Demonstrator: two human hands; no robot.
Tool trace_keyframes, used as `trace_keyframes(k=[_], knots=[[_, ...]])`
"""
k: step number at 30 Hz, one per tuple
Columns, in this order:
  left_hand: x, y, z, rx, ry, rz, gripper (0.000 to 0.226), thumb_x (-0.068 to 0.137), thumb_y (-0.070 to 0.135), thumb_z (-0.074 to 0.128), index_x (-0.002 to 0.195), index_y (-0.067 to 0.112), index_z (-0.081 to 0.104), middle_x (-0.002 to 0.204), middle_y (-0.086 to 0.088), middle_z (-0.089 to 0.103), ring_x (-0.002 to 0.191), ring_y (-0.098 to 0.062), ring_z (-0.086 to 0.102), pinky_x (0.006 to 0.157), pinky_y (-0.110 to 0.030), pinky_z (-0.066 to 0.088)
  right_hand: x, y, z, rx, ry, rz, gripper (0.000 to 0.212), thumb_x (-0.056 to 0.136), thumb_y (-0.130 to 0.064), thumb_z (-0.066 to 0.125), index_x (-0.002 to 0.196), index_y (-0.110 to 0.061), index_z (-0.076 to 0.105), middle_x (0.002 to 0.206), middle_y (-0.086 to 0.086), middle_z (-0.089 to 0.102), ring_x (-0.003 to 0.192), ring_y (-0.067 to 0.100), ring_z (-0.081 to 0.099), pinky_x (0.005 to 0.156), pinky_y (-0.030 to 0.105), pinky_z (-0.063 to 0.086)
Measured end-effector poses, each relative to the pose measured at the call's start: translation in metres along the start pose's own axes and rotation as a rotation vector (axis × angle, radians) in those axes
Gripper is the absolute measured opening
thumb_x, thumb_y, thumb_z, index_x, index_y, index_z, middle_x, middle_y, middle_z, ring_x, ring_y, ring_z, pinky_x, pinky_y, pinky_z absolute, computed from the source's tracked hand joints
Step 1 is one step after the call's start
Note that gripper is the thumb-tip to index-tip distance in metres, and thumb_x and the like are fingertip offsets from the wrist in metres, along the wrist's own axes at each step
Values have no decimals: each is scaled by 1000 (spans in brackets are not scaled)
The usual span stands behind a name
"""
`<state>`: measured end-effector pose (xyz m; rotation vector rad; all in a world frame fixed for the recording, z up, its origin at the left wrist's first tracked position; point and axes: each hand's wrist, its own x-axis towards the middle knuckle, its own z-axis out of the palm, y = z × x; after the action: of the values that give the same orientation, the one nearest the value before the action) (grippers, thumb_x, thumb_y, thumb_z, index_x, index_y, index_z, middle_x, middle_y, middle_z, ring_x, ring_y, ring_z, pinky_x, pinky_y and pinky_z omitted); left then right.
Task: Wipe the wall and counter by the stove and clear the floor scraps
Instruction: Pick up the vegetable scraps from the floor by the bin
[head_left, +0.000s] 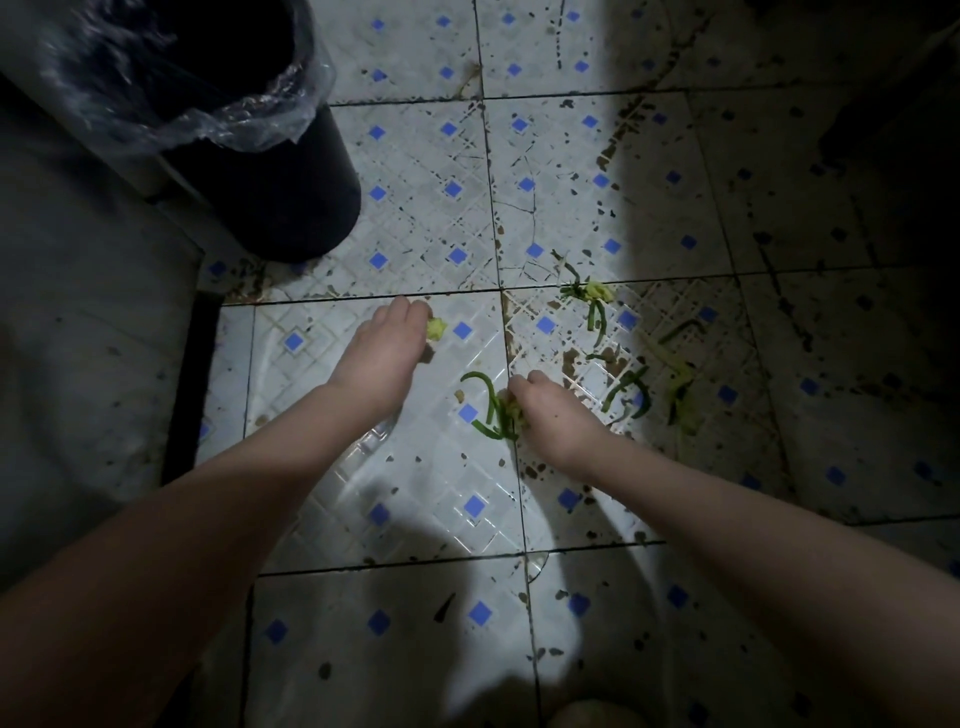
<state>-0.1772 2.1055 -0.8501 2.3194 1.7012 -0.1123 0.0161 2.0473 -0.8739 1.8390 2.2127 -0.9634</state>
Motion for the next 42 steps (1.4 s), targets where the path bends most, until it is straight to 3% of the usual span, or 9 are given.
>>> trace_keyframes(k=[11, 18, 21, 25, 28, 32, 36, 42], knots=[[-12, -10, -17, -30, 19, -11, 35, 88, 14, 63, 117, 6, 44, 112, -14, 47, 105, -30, 47, 86, -37, 39, -2, -1, -28, -48, 98, -4, 33, 85, 9, 48, 112, -8, 55, 109, 10, 53, 92, 27, 57, 80, 36, 51], [-17, -24, -58, 18, 43, -66, 46, 82, -2, 60, 123, 6, 41, 118, -14, 43, 109, -31, 45, 92, -39, 38, 7, -21, -82, -27, 240, -61, 30, 83, 7, 54, 108, -9, 58, 104, 7, 56, 89, 23, 57, 82, 37, 53], [-16, -31, -81, 104, 48, -96, 54, 78, 0, 68, 124, 8, 40, 119, -12, 42, 109, -30, 45, 89, -38, 38, 18, -32, -114, -83, 266, -130, 29, 82, 6, 51, 108, -5, 58, 104, 13, 55, 89, 31, 56, 78, 41, 50], [-11, -39, -113, 260, 120, -104, 54, 77, -7, 59, 125, 9, 39, 118, -11, 44, 106, -29, 47, 82, -35, 38, 37, -55, -148, -110, 312, -152, 30, 84, 5, 51, 111, -6, 57, 108, 14, 55, 94, 31, 55, 80, 40, 49], [-7, -46, -134, 378, 226, -57, 50, 82, 0, 56, 127, 10, 37, 116, -9, 46, 103, -28, 49, 78, -36, 36, 48, -77, -170, -116, 332, -188, 31, 85, 4, 51, 114, -6, 56, 112, 15, 55, 98, 32, 55, 84, 42, 48], [3, -60, -164, 401, 324, -95, 49, 83, 9, 60, 127, 9, 38, 115, -11, 47, 102, -31, 49, 79, -39, 38, 64, -103, -197, -132, 347, -221, 31, 87, 3, 50, 116, -6, 55, 115, 14, 54, 100, 32, 54, 84, 41, 48], [17, -76, -188, 405, 398, -183, 42, 84, 1, 48, 125, 9, 41, 114, -13, 48, 102, -33, 49, 80, -41, 38, 80, -125, -219, -138, 420, -270, 30, 89, 1, 52, 118, -6, 55, 116, 15, 55, 103, 31, 54, 87, 41, 47], [44, -108, -208, 332, 336, -245, 53, 75, -7, 61, 122, 8, 42, 117, -14, 49, 107, -33, 50, 85, -40, 41, 105, -153, -240, -160, 434, -354, 27, 88, -2, 54, 115, -7, 57, 111, 14, 56, 98, 30, 55, 84, 44, 49]])
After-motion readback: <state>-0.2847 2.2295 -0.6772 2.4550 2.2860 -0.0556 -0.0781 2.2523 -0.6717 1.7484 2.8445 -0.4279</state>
